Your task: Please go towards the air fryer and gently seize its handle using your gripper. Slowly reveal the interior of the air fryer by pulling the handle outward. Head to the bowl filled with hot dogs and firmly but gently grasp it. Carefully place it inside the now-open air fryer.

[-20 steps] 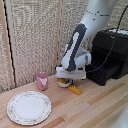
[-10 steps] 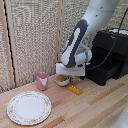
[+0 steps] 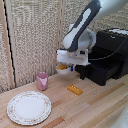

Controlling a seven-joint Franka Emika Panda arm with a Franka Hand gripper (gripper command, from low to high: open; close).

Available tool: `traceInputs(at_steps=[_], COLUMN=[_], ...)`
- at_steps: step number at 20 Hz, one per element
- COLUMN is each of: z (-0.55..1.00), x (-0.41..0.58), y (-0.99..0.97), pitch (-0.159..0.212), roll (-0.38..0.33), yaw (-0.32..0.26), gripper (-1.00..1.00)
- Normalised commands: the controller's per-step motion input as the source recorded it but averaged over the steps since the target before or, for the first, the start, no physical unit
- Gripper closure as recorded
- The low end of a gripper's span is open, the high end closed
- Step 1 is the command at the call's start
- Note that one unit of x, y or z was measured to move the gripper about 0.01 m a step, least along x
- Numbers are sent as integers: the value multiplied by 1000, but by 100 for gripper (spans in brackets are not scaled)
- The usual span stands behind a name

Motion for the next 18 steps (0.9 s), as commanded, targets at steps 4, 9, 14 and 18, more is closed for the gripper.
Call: traceInputs(at_steps=[4,9,14,18], z=[725,828,801,619], x=[237,255,45,-109], y=[-11,-347,-854,-1000], pitch=[0,4,77,100], roll=[-101,-20,26,54], yaw=[-285,-222,-102,-16], gripper=[100,100,100,100])
